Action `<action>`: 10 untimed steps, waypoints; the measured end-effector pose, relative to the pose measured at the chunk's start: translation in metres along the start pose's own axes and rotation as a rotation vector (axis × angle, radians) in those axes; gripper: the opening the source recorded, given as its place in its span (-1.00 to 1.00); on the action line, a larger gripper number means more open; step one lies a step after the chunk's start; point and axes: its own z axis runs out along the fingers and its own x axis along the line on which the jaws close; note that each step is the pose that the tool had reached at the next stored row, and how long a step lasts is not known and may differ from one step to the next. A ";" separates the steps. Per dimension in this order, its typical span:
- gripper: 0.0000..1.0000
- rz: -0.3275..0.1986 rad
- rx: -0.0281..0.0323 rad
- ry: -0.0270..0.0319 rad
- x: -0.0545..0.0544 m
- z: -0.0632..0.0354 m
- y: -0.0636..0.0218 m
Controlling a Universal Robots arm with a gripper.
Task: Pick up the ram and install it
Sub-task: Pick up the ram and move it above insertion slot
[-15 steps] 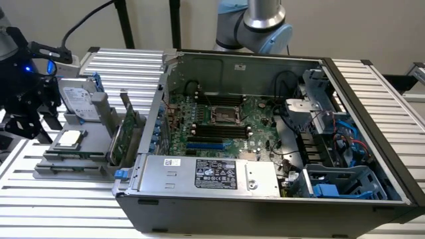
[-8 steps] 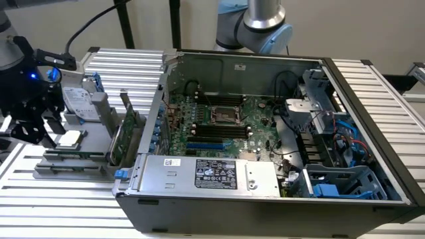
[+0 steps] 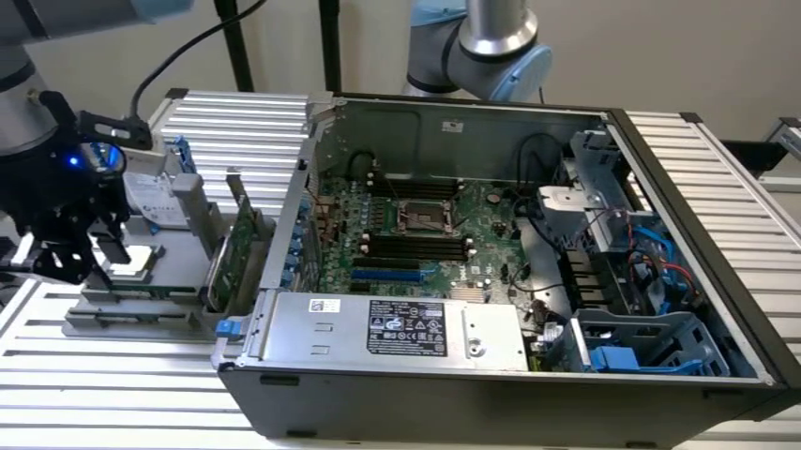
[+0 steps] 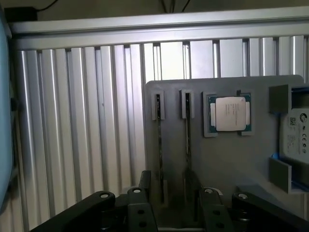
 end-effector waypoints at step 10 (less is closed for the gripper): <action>1.00 0.000 -0.0007 0.0000 0.003 0.0182 -0.0019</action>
